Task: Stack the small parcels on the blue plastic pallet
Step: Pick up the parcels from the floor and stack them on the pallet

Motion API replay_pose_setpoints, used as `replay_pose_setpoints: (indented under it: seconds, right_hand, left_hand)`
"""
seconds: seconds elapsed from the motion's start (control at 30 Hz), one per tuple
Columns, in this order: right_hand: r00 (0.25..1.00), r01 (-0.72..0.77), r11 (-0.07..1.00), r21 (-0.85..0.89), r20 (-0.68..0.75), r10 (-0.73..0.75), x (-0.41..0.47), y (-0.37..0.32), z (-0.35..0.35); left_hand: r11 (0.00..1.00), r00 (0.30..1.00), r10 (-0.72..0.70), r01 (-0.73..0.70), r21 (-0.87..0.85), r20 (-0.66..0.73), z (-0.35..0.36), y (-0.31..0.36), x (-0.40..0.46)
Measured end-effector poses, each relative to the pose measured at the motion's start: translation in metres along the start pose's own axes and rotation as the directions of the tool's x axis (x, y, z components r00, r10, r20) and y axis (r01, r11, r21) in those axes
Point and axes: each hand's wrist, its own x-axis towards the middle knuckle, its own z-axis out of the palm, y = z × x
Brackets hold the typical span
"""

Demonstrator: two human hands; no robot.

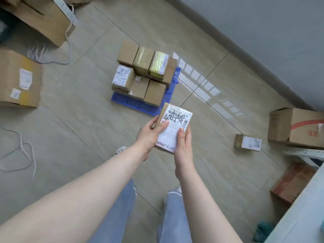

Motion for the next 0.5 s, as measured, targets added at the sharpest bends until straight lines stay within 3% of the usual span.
replay_pose_setpoints:
  seconds: [0.23,0.5]
  right_hand:
    - [0.999,-0.011,0.998,-0.057,0.040,0.013,0.027,-0.004,0.118]
    - [0.997,-0.023,0.998,-0.055,0.070,0.027,0.084,-0.017,0.175]
  left_hand:
    - [0.999,1.000,-0.007,0.006,-0.042,-0.022,-0.106,0.052,0.039]
    - [0.998,0.997,-0.007,0.002,-0.063,-0.074,-0.142,0.088,0.090]
